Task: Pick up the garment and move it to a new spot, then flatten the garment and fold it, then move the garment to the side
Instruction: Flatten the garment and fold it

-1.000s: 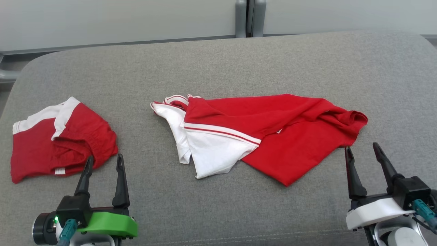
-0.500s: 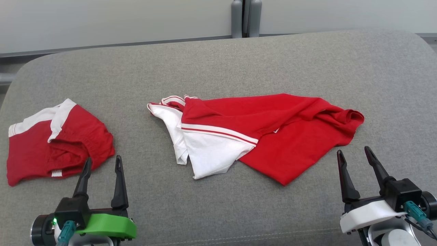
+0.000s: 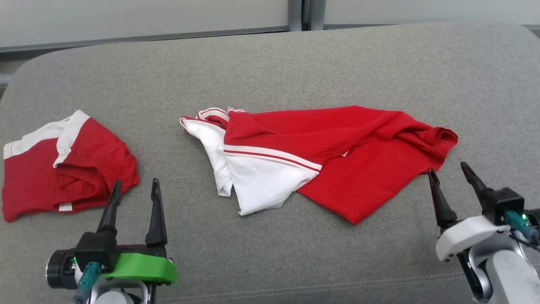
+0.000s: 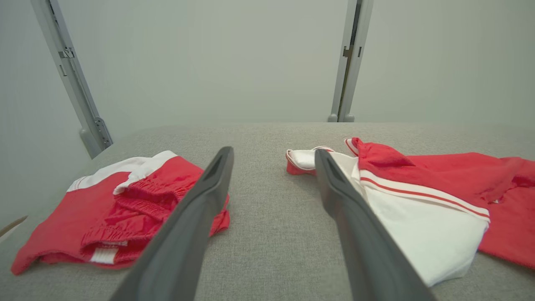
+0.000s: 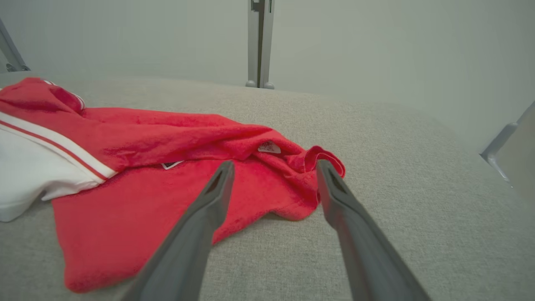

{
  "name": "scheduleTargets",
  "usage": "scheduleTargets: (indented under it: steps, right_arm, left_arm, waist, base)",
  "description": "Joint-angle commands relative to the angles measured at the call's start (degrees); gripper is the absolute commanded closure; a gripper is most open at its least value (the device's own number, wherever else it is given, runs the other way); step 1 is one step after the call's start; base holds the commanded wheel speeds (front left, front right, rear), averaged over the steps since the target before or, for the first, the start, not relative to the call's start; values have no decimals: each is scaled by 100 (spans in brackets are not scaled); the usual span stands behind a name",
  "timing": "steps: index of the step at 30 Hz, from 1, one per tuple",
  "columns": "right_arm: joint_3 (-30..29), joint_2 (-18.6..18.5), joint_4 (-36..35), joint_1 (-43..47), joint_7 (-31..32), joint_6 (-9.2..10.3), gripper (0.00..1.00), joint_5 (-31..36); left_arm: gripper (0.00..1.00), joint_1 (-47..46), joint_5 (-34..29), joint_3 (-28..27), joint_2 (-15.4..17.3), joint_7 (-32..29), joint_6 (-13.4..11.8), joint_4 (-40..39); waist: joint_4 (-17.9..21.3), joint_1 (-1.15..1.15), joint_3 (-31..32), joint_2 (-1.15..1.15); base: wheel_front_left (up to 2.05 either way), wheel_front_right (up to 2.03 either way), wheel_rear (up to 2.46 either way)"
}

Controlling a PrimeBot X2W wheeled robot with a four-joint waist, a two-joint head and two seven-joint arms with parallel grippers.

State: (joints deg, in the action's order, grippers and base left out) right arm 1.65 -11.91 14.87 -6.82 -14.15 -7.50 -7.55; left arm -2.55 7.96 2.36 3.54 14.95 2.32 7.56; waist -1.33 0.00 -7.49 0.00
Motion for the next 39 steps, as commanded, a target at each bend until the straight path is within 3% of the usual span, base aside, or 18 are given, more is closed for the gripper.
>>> scheduleTargets:
  steps: [1,6,12,29,30,31,34,35,39]
  right_arm:
    - [41,-100,133,-164,100,2,0,-72]
    - [372,-617,915,-993,473,2,0,-410]
    - [745,-932,1481,-1684,671,2,0,-825]
    - [1555,-1216,2728,-2794,900,2,0,-2391]
    - [1602,-1215,2742,-2824,918,2,15,-2512]
    - [1644,-1242,2748,-2863,934,2,39,-2623]
    - [1726,-1321,2773,-2915,925,2,73,-2894]
    - [1748,-1330,2773,-2911,905,2,100,-3002]
    - [1836,-1386,2699,-2866,875,2,100,-3284]
  left_arm:
    - [0,-91,12,36,-2,17,16,-23]
    - [0,-332,55,186,-25,18,38,-44]
    - [0,-532,107,355,-45,17,31,-55]
    - [0,-799,195,548,-63,18,-29,-16]
    - [0,-802,202,554,-62,18,-29,-24]
    - [0,-802,201,560,-62,18,-34,-28]
    - [0,-813,204,570,-62,18,-44,-33]
    - [0,-819,209,571,-63,18,-53,-38]
    - [0,-812,211,575,-62,18,-70,-43]
  waist:
    - [-6,0,-142,0]
    - [-76,0,-433,0]
    - [-184,0,-700,0]
    - [-358,0,-992,0]
    - [-358,0,-1001,0]
    - [-358,0,-1011,0]
    - [-355,0,-1026,0]
    - [-350,0,-1029,0]
    - [-327,0,-1029,0]
  base:
    - [0,0,0]
    - [0,0,0]
    - [0,0,0]
    - [0,0,0]
    - [0,0,0]
    - [0,0,0]
    - [0,0,0]
    - [0,0,0]
    - [0,0,0]
